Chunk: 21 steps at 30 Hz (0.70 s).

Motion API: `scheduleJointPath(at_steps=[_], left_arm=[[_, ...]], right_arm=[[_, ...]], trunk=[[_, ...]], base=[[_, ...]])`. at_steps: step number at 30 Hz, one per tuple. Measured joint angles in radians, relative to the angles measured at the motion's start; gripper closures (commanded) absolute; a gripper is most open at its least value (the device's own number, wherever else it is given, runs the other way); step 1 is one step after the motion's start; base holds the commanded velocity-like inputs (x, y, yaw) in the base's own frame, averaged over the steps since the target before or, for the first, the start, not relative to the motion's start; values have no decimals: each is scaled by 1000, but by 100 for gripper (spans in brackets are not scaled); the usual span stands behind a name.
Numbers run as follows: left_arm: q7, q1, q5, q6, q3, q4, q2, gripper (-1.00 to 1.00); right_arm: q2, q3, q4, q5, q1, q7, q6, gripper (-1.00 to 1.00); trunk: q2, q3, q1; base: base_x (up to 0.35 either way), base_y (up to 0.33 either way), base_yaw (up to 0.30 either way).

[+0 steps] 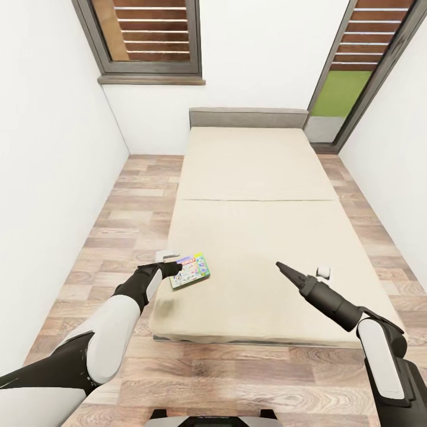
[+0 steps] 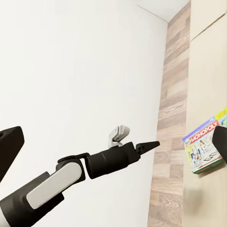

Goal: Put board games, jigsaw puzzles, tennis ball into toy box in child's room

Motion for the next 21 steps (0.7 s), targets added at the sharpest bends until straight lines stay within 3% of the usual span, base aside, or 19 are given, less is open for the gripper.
scheduleJointPath(at_steps=[21], left_arm=[[0, 1, 0, -12, 0, 0, 1, -100]], right_arm=[[0, 3, 0, 1, 0, 0, -15, -100]], trunk=[[0, 0, 0]], base=[[0, 0, 0]])
